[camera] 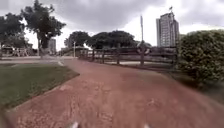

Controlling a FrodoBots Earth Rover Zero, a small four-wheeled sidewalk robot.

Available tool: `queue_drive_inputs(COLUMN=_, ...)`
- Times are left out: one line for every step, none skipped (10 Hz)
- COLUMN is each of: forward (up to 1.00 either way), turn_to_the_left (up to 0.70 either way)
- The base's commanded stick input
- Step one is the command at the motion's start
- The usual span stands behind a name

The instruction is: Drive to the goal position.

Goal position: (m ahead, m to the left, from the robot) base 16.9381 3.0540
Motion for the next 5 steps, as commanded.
queue_drive_inputs(forward=0.7, turn_to_the_left=0.0)
queue_drive_inputs(forward=0.7, turn_to_the_left=0.0)
queue_drive_inputs(forward=0.7, turn_to_the_left=0.0)
queue_drive_inputs(forward=0.7, turn_to_the_left=0.0)
queue_drive_inputs(forward=0.7, turn_to_the_left=0.0)
